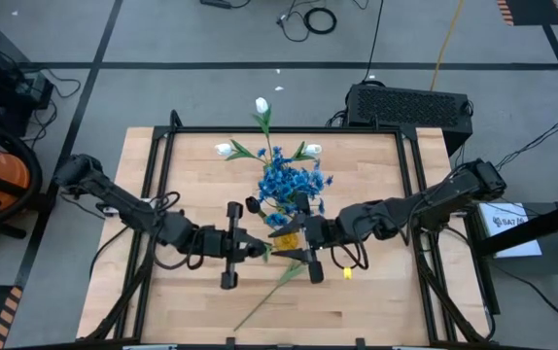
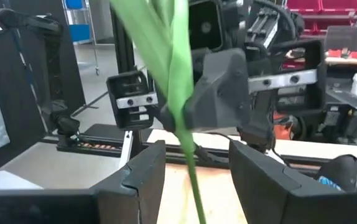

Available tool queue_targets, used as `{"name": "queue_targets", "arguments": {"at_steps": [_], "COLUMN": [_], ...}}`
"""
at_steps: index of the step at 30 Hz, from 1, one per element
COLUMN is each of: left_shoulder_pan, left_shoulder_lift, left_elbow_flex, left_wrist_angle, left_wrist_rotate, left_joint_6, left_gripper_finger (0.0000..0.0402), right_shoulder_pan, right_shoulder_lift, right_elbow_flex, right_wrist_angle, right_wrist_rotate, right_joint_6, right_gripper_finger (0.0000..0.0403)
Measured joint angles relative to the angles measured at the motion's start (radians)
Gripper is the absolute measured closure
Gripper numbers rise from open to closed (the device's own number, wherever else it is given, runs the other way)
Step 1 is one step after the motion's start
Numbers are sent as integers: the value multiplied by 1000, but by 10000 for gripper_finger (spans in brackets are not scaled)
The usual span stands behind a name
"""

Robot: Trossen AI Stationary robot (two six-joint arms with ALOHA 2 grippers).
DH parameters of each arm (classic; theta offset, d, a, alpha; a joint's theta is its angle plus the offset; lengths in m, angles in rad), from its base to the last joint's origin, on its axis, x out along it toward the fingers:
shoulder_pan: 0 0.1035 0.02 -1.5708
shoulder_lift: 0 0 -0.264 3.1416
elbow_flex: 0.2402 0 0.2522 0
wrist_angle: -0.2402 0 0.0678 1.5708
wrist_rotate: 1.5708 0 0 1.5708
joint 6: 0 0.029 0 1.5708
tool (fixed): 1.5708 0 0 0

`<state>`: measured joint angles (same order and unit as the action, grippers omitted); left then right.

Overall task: Sort flowers into vase by color
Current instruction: Put the left black flower into the yellow vase

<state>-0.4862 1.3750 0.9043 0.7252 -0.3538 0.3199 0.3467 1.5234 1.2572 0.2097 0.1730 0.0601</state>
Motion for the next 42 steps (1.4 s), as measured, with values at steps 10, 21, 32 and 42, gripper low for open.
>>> {"name": "queue_targets", "arguments": {"at_steps": [10,21,32,42], "left_shoulder_pan": [3,15,-29,-143], "left_shoulder_lift": [0,-1,-1,-21], "left_elbow_flex": [0,0,0,0], "left_wrist_angle": [1,1,10,-54], "left_wrist_rotate": [-1,-17,-106,-477], "left_joint_6": [2,2,31,187], "left_gripper_finger": [388,379,210,167], "right_shoulder_pan": [-7,-7,54,211], "right_shoulder_lift": [0,0,-33,-131], "right_elbow_flex": [0,0,0,-44], "right_wrist_angle": [-13,-13,-25,-46], "right_wrist_rotate": [3,3,29,314], "right_joint_6": [-14,-59,-46,-72], "right_gripper_finger": [286,390,401,402]}}
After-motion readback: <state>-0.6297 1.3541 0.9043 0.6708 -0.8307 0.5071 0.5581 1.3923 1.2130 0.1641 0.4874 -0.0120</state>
